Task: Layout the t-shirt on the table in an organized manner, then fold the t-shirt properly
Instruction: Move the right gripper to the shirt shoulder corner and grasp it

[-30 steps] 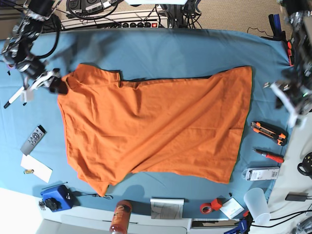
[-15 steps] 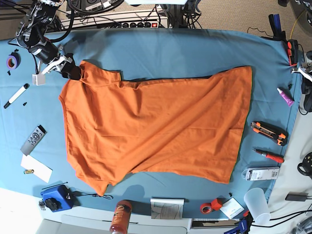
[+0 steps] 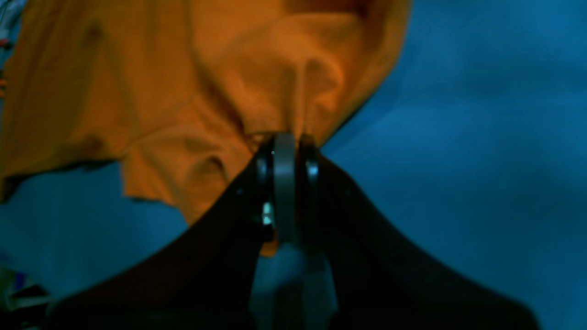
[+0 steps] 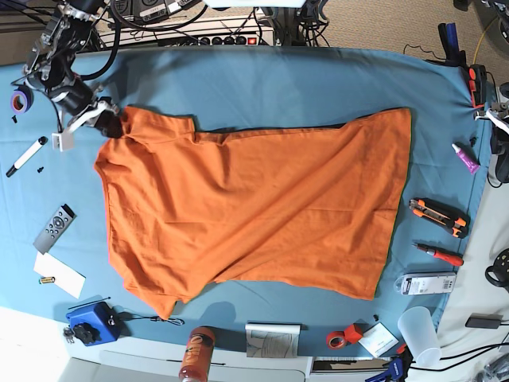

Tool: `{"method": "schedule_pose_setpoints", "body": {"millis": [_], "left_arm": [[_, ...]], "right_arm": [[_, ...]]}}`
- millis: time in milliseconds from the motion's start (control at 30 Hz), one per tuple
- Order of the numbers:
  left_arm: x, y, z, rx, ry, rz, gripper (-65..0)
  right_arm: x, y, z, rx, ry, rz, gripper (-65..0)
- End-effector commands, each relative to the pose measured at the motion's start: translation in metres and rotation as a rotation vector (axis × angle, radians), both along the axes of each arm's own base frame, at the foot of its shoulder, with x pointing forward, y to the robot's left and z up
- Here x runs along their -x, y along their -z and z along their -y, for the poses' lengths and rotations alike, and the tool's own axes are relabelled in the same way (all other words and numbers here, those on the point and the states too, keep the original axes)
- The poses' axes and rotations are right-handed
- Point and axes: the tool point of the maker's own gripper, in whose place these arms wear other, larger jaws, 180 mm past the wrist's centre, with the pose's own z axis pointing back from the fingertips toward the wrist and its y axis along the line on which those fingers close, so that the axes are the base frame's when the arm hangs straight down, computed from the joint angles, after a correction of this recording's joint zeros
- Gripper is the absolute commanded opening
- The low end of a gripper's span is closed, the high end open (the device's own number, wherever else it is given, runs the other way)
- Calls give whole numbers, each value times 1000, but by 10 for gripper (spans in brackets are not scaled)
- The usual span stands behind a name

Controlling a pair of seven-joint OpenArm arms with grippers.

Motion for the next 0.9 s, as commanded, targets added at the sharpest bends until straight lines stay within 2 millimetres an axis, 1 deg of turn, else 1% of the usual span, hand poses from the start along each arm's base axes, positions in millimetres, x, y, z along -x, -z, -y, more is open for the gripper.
{"method": "schedule_pose_setpoints", "body": {"millis": [0, 167, 300, 333, 433, 467, 500, 600, 667, 733, 867], "left_arm": [[-5, -11, -2, -23, 11, 32, -409], [-5, -12, -2, -21, 13, 34, -409], [-5, -12, -1, -17, 15, 36, -409], [-5, -12, -1, -17, 15, 35, -409], [-5, -12, -1, -17, 15, 35, -409], [-5, -12, -1, -17, 15, 35, -409], [-5, -12, -1, -17, 15, 35, -409], [-5, -11, 0, -14, 14, 35, -409], [-4, -10, 0, -12, 12, 33, -409], [-4, -10, 0, -12, 13, 31, -409], [-2, -8, 1, -9, 14, 25, -409]], "right_arm": [[-15, -20, 11, 31, 5, 75, -650], [-28, -35, 24, 61, 38, 141, -650], [-25, -33, 24, 66, 22, 126, -650], [-22, -31, 23, 66, 16, 108, -617], [-17, -26, 17, 42, -8, 69, -449], [-15, -26, 15, 29, -18, 60, -414], [-14, -26, 13, 16, -28, 52, -405], [-10, -33, 11, -24, -62, 41, -405], [-9, -44, 16, -50, -55, 68, -405], [-8, -53, 30, -52, -8, 102, -405], [1, -63, 58, -34, 85, 132, -405]]}}
